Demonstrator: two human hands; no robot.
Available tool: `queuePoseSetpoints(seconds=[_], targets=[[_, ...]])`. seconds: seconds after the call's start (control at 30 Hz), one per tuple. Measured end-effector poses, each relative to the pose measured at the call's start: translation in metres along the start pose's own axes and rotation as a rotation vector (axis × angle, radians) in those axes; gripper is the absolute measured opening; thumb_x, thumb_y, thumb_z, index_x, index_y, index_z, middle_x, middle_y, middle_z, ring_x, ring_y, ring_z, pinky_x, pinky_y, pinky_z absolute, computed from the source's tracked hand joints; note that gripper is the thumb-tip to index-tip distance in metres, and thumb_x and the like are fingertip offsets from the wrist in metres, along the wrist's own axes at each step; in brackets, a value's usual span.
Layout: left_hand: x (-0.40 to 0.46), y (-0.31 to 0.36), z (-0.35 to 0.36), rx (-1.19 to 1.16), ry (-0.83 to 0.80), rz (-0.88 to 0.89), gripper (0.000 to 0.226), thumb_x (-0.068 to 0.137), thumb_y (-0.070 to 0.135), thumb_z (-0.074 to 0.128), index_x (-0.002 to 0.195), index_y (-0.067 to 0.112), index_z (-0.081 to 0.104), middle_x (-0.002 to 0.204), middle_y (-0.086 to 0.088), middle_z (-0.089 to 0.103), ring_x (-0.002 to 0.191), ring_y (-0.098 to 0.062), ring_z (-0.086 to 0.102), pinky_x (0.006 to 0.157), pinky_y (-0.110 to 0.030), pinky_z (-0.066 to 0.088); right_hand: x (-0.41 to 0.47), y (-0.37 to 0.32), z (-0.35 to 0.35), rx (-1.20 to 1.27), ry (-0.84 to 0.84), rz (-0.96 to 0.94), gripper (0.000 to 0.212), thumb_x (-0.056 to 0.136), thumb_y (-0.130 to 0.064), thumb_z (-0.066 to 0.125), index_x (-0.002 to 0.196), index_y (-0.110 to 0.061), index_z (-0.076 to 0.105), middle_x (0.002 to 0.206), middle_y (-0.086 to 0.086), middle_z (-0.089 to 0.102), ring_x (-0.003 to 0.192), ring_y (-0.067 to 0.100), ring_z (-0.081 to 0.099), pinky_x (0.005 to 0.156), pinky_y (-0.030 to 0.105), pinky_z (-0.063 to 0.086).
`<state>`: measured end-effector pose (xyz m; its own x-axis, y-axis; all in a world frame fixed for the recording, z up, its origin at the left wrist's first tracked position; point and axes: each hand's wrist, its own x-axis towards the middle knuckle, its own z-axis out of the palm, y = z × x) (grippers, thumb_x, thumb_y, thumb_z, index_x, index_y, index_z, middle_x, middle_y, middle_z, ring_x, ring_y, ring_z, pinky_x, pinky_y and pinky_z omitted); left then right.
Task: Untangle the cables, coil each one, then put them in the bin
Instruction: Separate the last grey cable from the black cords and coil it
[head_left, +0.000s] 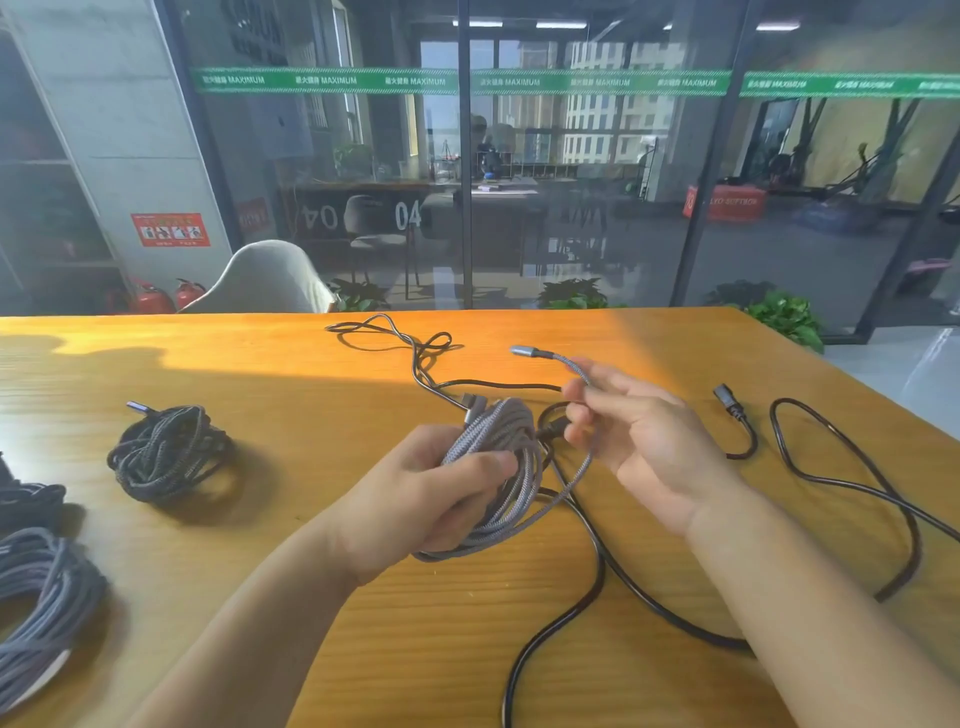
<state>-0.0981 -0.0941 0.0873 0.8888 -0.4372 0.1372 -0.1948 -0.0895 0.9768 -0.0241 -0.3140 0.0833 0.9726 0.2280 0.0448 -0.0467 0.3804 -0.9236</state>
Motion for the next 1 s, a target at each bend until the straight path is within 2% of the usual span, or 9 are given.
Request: queuePoseSetpoints(seconds=[0.1, 0.23, 0.3, 0.37, 0.43, 0.53, 0.73, 0.87, 1.0], targets=[[0.001, 0.001, 0.005, 0.044, -0.030, -0.016, 0.046, 0.089, 0.042, 0.061, 0.053, 0.023, 0.040, 0.044, 0.001, 0.032, 0.040, -0.016, 0.022, 0.043, -0.023, 0.022, -0.002, -0.006, -0.002, 0.088, -0.093, 0.201, 0.030, 0.103, 0.002, 0.047, 0.128, 0.004, 0.064, 0.084, 0.001, 0.059, 0.060, 0.008, 0.035, 0.049, 0.018, 0.029], [0.002, 0.001, 0.009, 0.098, -0.046, -0.040, 0.049, 0.094, 0.037, 0.060, 0.051, 0.024, 0.041, 0.043, 0.001, 0.033, 0.042, -0.019, 0.022, 0.045, -0.028, 0.020, -0.008, -0.008, 0.004, -0.024, -0.107, 0.177, 0.027, 0.104, -0.024, 0.056, 0.116, -0.001, 0.067, 0.073, -0.003, 0.047, 0.058, 0.009, 0.027, 0.049, 0.020, 0.021], [0.002, 0.002, 0.010, 0.107, -0.035, -0.050, 0.050, 0.097, 0.032, 0.058, 0.051, 0.023, 0.041, 0.043, 0.001, 0.033, 0.042, -0.019, 0.022, 0.045, -0.027, 0.021, -0.012, -0.009, 0.007, -0.081, -0.080, 0.092, 0.024, 0.104, -0.032, 0.059, 0.101, -0.009, 0.065, 0.071, -0.004, 0.038, 0.056, 0.008, 0.028, 0.048, 0.020, 0.023], [0.003, 0.002, 0.011, 0.113, -0.029, -0.057, 0.050, 0.097, 0.031, 0.056, 0.050, 0.022, 0.040, 0.042, 0.001, 0.033, 0.041, -0.018, 0.022, 0.045, -0.026, 0.021, -0.014, -0.007, 0.008, -0.186, -0.061, -0.051, 0.021, 0.106, -0.025, 0.056, 0.094, -0.010, 0.065, 0.071, -0.003, 0.039, 0.058, 0.009, 0.037, 0.051, 0.019, 0.038], [0.004, 0.002, 0.012, 0.118, -0.029, -0.063, 0.051, 0.097, 0.031, 0.057, 0.050, 0.022, 0.039, 0.042, 0.000, 0.032, 0.041, -0.018, 0.022, 0.045, -0.027, 0.021, -0.017, -0.002, 0.013, -0.312, -0.049, -0.208, 0.024, 0.108, -0.020, 0.053, 0.094, -0.009, 0.069, 0.075, -0.001, 0.056, 0.069, 0.012, 0.055, 0.070, 0.025, 0.055], [0.005, 0.002, 0.015, 0.124, -0.040, -0.065, 0.052, 0.097, 0.031, 0.056, 0.049, 0.023, 0.039, 0.042, 0.000, 0.031, 0.041, -0.019, 0.021, 0.045, -0.026, 0.021, -0.021, 0.008, 0.025, -0.391, -0.041, -0.352, 0.028, 0.111, -0.018, 0.045, 0.093, -0.008, 0.064, 0.095, 0.004, 0.077, 0.096, 0.020, 0.072, 0.093, 0.033, 0.056], [0.006, 0.003, 0.021, 0.133, -0.073, -0.081, 0.050, 0.095, 0.030, 0.058, 0.050, 0.021, 0.039, 0.043, -0.003, 0.032, 0.039, -0.019, 0.022, 0.042, -0.023, 0.023, -0.022, 0.027, 0.037, -0.385, -0.081, -0.486, 0.031, 0.112, -0.024, 0.041, 0.092, -0.005, 0.053, 0.090, 0.021, 0.070, 0.091, 0.043, 0.068, 0.088, 0.064, 0.053], [0.006, 0.004, 0.021, 0.124, -0.071, -0.077, 0.050, 0.095, 0.029, 0.058, 0.049, 0.021, 0.040, 0.043, -0.002, 0.032, 0.039, -0.018, 0.022, 0.043, -0.024, 0.022, -0.024, 0.030, 0.042, -0.418, -0.111, -0.571, 0.032, 0.112, -0.024, 0.035, 0.094, -0.003, 0.050, 0.088, 0.024, 0.062, 0.088, 0.041, 0.066, 0.086, 0.060, 0.053], [0.007, 0.003, 0.025, 0.097, -0.022, -0.079, 0.044, 0.092, 0.029, 0.061, 0.057, 0.015, 0.039, 0.045, -0.002, 0.031, 0.040, -0.016, 0.022, 0.043, -0.024, 0.021, -0.024, 0.035, 0.045, -0.536, -0.004, -0.678, 0.029, 0.111, -0.021, 0.034, 0.090, -0.008, 0.049, 0.081, 0.011, 0.058, 0.078, 0.031, 0.059, 0.073, 0.048, 0.051]])
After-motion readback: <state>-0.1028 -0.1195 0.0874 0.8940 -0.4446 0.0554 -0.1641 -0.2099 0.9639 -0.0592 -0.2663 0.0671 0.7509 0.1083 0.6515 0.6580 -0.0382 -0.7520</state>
